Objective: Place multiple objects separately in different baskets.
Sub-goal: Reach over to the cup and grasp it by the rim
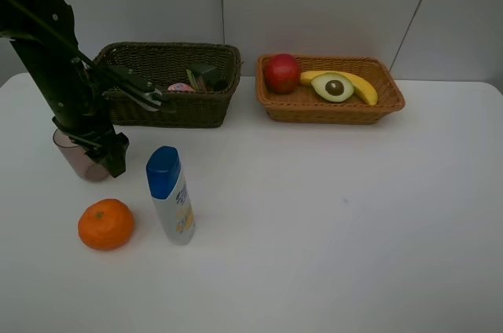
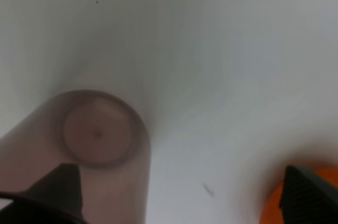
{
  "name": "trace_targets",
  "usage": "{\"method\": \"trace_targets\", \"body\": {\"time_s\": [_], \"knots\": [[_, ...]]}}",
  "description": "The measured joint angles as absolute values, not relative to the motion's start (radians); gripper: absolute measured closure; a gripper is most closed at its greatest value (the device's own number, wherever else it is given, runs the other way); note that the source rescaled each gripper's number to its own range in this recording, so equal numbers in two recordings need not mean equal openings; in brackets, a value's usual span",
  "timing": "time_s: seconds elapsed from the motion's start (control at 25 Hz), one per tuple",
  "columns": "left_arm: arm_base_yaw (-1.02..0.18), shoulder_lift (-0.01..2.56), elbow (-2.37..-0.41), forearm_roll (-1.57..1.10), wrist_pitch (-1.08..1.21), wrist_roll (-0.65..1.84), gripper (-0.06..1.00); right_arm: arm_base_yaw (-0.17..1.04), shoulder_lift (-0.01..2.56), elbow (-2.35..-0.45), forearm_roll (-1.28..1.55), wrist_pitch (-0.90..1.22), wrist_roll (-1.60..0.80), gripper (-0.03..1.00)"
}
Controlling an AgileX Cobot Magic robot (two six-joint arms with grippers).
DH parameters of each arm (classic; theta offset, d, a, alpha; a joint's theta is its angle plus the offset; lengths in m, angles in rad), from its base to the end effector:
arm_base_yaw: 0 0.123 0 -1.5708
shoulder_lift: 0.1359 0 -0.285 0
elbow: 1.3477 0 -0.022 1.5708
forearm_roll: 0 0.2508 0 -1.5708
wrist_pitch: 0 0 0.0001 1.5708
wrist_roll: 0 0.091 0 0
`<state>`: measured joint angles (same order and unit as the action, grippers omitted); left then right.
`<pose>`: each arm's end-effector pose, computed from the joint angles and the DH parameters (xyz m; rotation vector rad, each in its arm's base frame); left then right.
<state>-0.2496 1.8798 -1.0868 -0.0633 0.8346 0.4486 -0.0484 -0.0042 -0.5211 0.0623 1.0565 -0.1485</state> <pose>0.3193 -0.0858 0.1435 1.0011 2.9401 -0.0688 -0.0077 0.0053 0.2836 -0.1044 2.0109 -0.0513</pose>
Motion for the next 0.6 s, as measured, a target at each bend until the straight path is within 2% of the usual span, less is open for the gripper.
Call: {"method": "trace_targets", "body": {"time_s": [0.2,0.32,0.36,0.6], "knots": [[-0.250,1.899,-1.087,-0.061,0.835,0.449,-0.04,-0.048,-0.004,-0.521,0.062,1.056,-0.149,-0.02],[-0.250,1.902,-1.087,-0.059,0.835,0.449,0.06,-0.048,-0.004,-0.521,0.062,1.056,-0.149,-0.02],[-0.250,1.902,-1.087,-0.057,0.833,0.449,0.12,-0.048,-0.004,-0.521,0.062,1.056,-0.149,-0.02],[-0.250,1.902,-1.087,-0.053,0.827,0.449,0.70,-0.048,-0.004,-0.521,0.062,1.056,-0.149,-0.02]]}}
